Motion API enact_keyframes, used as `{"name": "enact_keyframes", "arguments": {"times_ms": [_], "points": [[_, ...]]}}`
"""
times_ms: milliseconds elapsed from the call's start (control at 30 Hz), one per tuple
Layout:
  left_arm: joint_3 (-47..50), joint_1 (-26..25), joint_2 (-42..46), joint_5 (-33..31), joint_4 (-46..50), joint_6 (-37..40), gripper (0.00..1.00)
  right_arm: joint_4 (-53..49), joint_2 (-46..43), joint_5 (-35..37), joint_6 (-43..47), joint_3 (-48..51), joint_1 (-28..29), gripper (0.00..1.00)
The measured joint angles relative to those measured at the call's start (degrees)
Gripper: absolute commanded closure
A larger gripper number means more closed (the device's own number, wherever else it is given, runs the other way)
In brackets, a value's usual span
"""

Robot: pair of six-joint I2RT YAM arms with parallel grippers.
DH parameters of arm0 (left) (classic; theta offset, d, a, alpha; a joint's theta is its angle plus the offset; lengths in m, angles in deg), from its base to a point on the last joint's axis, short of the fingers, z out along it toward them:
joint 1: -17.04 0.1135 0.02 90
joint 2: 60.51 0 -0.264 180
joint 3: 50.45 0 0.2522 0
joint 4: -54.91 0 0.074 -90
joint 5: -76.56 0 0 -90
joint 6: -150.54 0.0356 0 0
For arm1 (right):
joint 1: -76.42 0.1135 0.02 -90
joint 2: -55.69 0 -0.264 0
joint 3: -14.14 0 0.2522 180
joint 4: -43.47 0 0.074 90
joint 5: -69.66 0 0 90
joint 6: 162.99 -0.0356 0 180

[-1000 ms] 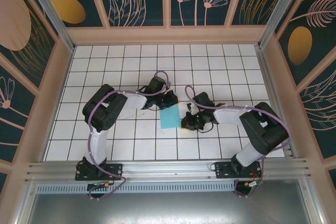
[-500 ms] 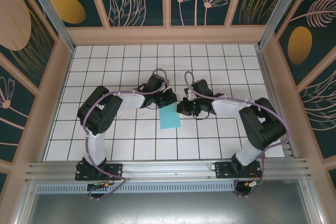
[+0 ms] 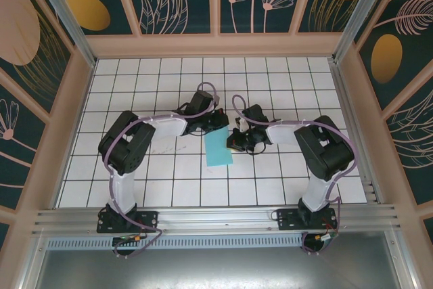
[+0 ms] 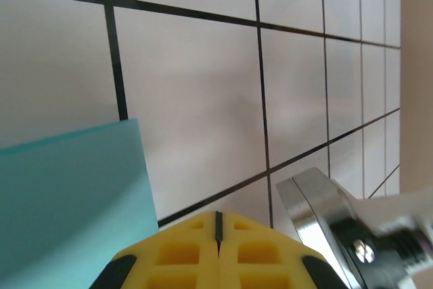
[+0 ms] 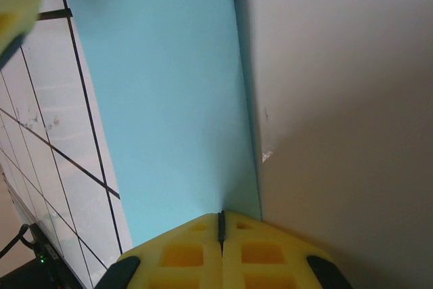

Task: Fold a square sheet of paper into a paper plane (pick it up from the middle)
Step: First fold the square sheet of paper in half at the center of the table.

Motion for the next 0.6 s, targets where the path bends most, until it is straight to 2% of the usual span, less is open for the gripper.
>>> {"name": "enact_keyframes", "arguments": {"times_ms": [233,600], "points": [[-6.5,0.0,-6.2,0.7,6.0,5.0,1.00,-0.8,0.0,-0.3,3.0,0.0,-1.2,1.00],[-8.7,0.0,-7.6,-0.7,10.3,8.2,1.00,-0.8,0.0,-0.7,5.4,0.3,-1.4,1.00]]}}
